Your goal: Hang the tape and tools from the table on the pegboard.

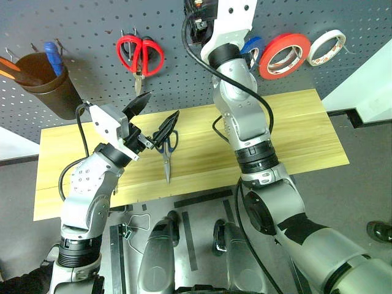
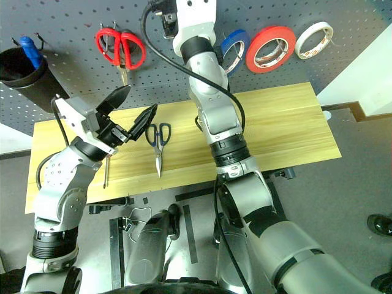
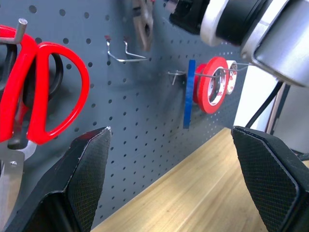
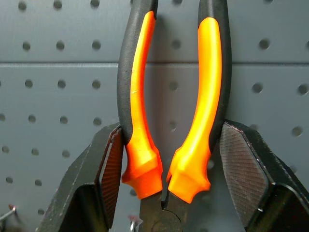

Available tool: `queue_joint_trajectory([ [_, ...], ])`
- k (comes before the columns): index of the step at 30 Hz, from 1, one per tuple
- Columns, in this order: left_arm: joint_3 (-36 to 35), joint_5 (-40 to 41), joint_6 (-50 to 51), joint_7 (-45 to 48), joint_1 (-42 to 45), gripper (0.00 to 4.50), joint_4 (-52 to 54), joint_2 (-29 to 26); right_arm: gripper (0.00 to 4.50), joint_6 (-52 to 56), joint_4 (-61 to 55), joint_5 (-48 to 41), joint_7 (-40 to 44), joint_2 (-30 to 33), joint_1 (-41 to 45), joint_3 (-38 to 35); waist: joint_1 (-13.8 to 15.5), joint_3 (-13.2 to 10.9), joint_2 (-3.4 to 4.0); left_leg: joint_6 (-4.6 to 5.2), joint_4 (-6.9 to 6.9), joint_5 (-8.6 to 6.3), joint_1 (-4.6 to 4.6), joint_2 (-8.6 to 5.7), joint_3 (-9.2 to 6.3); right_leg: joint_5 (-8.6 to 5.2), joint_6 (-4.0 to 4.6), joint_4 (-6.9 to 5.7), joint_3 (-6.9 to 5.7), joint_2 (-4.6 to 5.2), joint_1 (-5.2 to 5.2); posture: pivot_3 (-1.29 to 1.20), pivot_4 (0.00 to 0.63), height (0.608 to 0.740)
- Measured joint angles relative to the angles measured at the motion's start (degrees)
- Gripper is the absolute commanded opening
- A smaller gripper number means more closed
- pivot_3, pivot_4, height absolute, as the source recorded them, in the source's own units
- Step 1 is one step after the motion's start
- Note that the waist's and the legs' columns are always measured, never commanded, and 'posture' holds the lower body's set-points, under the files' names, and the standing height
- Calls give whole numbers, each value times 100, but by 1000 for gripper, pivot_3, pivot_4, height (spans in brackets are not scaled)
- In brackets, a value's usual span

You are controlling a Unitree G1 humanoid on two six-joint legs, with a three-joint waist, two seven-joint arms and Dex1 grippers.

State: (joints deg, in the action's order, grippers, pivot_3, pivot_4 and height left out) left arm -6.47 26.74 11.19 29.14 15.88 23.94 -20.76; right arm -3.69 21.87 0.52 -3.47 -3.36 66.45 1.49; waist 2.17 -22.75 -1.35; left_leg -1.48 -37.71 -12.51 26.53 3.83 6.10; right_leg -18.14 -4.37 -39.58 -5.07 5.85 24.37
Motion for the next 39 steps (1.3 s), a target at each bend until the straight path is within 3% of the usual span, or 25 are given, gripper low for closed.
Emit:
queue_joint_trajectory([
  [17, 1, 20, 110, -120, -7, 4170, 117, -9, 2612, -406, 447, 53, -52, -68, 186, -3, 3, -1, 1, 0, 1, 0, 0, 0, -6, 0, 0, 0, 0, 0, 0, 154, 380, 740],
  [39, -111, 256, 629, -448, -205, 4170, 801, -158, 2612, -522, 601, 42, -72, -222, 182, -19, 2, -49, 26, 1, 9, -1, -3, 4, -15, -1, 1, 2, 6, 1, 3, 158, 458, 740],
])
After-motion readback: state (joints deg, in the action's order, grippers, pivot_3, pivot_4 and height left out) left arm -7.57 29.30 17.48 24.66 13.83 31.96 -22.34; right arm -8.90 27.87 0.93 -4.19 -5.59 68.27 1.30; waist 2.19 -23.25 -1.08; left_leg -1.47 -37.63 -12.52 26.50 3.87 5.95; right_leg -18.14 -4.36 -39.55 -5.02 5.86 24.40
